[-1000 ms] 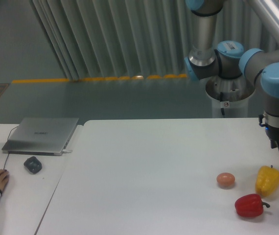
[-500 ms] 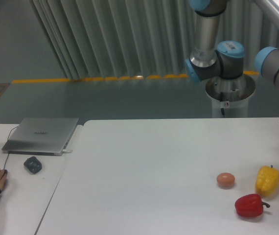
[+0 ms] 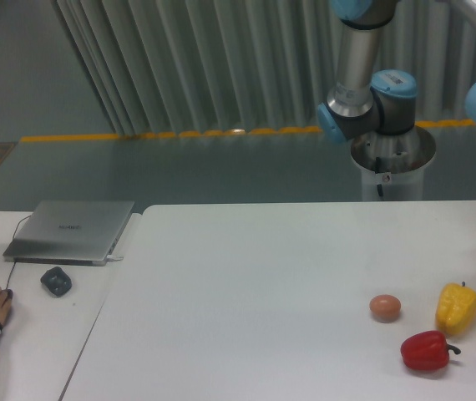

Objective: Place the green pepper on the table

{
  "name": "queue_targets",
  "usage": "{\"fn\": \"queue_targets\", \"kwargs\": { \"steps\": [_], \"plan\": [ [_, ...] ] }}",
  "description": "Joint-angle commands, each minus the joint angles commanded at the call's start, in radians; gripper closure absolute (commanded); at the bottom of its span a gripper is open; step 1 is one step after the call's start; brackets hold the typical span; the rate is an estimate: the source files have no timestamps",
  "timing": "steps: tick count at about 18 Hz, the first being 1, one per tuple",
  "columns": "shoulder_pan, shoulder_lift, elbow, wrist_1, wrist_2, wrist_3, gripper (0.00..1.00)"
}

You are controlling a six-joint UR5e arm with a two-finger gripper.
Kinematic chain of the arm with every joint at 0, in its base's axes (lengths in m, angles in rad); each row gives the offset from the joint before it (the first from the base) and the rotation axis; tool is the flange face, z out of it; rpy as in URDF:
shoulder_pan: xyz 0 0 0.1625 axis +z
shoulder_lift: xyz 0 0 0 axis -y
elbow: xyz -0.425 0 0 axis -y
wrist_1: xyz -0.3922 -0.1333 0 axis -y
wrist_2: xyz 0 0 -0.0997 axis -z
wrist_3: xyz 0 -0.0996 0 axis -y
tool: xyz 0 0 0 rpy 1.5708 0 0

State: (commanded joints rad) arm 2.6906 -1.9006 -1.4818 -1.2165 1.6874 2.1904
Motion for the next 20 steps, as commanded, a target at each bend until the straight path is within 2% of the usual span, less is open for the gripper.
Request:
{"fn": "queue_targets", "kwargs": {
  "steps": [6,14,20],
  "plan": [
    [0.034,-0.005,0.002,0.006,0.002,0.165,0.0],
    [0.1,-0.043,0.003,0.103,0.034,0.445,0.0],
    [0.173,-0.074,0.003,0.141,0.048,0.453,0.0]
  ]
}}
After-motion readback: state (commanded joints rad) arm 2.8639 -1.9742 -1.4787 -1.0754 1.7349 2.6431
